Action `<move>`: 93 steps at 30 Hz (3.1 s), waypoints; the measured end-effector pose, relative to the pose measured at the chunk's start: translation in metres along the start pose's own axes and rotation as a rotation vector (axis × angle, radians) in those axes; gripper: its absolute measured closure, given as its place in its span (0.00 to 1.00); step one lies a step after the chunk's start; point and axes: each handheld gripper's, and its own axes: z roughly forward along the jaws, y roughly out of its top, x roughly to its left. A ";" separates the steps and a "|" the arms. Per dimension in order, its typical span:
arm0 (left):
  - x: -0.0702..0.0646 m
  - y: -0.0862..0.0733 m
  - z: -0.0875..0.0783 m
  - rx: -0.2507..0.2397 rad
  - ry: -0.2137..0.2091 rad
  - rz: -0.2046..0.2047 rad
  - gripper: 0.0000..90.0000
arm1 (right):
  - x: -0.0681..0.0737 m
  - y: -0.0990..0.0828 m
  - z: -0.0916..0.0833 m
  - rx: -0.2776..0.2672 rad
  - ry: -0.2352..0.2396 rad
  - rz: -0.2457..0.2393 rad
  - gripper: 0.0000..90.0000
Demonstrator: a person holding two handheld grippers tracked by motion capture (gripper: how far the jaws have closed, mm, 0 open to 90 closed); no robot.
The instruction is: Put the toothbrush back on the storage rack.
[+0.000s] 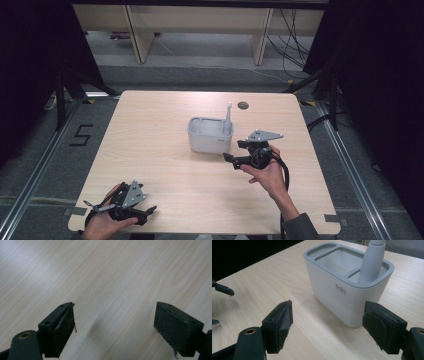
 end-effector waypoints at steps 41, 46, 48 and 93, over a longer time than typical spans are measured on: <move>-0.001 -0.001 0.002 -0.010 0.000 -0.003 0.18 | 0.013 -0.045 -0.005 0.077 0.005 -0.023 0.21; 0.000 -0.001 0.001 -0.009 0.000 -0.002 0.18 | 0.016 -0.048 -0.006 0.079 0.009 -0.023 0.21; 0.000 0.000 0.001 -0.011 0.001 -0.002 0.18 | 0.016 -0.050 -0.006 0.077 0.014 -0.040 0.21; -0.001 0.000 0.001 -0.014 0.002 -0.010 0.18 | 0.036 -0.095 -0.027 0.160 -0.010 -0.014 0.18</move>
